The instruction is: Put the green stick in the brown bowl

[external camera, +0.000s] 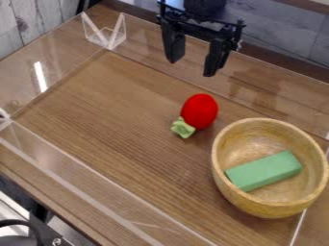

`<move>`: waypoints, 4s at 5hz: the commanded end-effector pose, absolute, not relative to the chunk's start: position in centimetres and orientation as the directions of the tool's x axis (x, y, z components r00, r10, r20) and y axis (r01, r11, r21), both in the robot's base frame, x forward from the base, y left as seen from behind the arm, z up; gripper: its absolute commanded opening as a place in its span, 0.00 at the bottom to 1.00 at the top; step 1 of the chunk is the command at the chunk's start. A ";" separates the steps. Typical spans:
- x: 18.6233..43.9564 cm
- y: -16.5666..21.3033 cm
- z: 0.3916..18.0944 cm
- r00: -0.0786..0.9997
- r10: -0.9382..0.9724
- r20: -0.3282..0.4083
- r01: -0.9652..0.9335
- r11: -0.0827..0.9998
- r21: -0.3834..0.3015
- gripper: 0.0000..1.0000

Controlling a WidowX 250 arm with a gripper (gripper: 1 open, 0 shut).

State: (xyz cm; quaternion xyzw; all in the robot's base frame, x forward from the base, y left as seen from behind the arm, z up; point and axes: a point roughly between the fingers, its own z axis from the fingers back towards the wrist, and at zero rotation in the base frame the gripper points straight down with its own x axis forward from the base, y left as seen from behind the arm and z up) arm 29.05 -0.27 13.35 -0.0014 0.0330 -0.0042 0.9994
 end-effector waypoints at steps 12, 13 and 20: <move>28.2 -12.9 3.1 0.965 -0.263 -0.005 0.263 0.964 0.036 1.00; 28.7 -12.3 2.7 0.969 -0.249 0.002 0.248 0.968 0.038 1.00; 25.6 -13.8 3.7 0.979 -0.204 0.020 0.202 0.977 0.063 1.00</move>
